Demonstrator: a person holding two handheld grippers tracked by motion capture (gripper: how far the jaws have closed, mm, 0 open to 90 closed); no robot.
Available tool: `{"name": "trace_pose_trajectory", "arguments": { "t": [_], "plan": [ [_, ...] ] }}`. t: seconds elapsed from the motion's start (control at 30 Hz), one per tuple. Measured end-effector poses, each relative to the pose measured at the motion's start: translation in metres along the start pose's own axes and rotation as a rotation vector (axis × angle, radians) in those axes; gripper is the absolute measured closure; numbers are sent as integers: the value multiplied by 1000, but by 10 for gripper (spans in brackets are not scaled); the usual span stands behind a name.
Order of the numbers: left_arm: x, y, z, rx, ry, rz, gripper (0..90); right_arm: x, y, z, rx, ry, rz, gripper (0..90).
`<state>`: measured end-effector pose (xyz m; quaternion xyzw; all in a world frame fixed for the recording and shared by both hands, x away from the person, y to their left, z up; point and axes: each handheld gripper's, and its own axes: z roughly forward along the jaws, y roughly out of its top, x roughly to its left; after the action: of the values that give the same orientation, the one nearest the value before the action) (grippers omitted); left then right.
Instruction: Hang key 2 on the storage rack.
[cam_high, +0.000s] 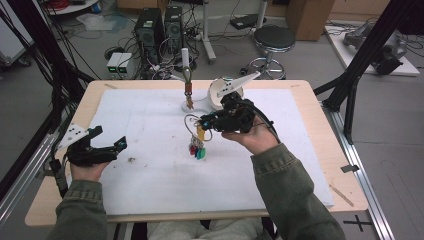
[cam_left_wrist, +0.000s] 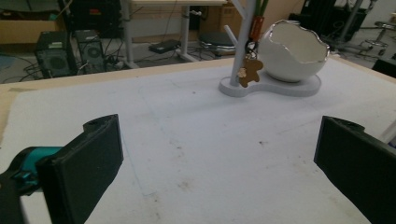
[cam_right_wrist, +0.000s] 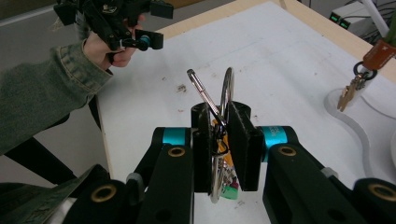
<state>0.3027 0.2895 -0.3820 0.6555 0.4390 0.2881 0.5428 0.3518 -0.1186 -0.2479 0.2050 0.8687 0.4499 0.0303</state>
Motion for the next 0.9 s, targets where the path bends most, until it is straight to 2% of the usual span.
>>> {"name": "trace_pose_trajectory", "arguments": {
  "t": [0.2,0.3,0.63,0.7,0.9],
  "plan": [
    [-12,12,0,-36,-85,-16,18,5,2,5,-3,13,-20,796],
    [-22,20,2,-45,-134,1,18,7,3,7,-7,24,-26,796],
    [-52,37,11,-25,-275,74,23,20,9,15,2,66,-58,797],
    [-57,41,11,-33,-319,78,45,24,10,16,7,72,-64,796],
    [-73,52,15,-23,-411,106,59,33,14,17,4,94,-93,796]
  ]
}}
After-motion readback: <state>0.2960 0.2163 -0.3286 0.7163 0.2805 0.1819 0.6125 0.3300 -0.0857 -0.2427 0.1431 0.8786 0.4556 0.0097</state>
